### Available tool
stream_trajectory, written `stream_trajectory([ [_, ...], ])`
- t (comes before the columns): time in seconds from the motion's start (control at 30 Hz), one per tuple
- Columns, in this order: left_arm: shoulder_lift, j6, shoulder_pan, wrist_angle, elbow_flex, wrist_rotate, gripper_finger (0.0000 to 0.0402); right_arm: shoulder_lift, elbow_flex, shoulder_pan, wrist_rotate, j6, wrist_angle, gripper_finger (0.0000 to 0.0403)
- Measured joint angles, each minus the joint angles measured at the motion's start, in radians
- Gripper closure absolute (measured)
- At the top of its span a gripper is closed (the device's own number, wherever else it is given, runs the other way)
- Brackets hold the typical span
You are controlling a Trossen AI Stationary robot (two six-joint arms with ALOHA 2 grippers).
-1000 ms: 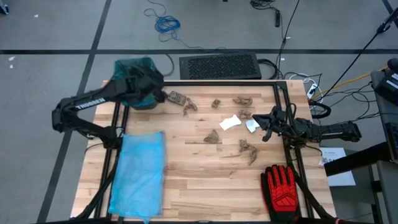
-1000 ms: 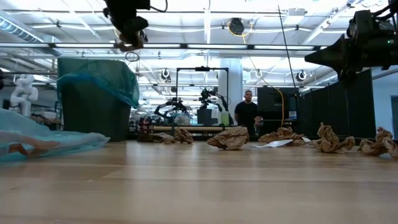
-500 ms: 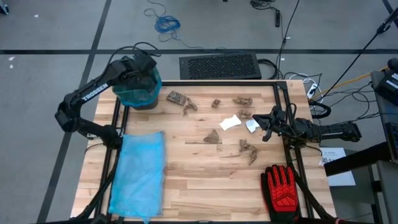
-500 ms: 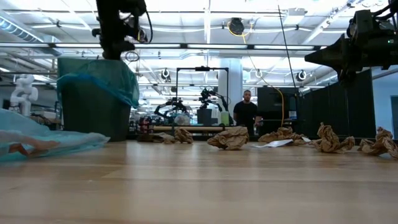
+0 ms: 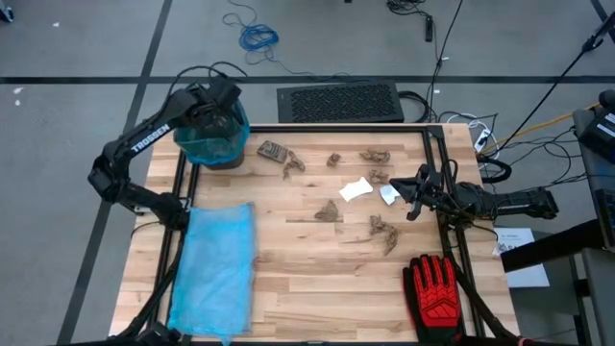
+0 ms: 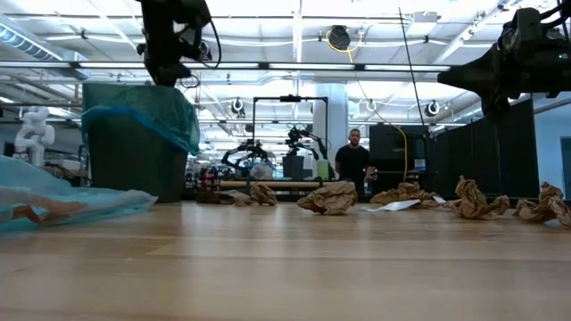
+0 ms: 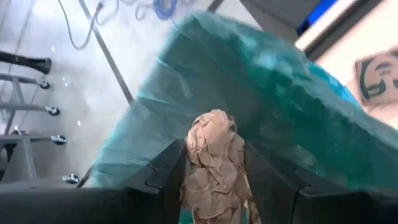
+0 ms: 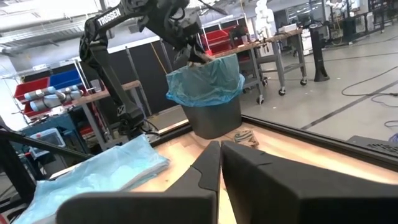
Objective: Place trash/remove bag and relplace
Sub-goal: Put the brown napkin into the black trash bin
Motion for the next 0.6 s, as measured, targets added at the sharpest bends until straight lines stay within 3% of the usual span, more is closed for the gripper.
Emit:
stream_trajectory([
  [0.23,-0.009,0.013,0.0,-0.012,0.099,0.08,0.0241,0.0,0.0,0.0,0.0,0.0,0.0,0.0377],
  [0.6,0.001,0.008,0.001,-0.153,0.06,0.013,0.0241,0.0,0.0,0.0,0.001,0.005,0.01,0.0346],
])
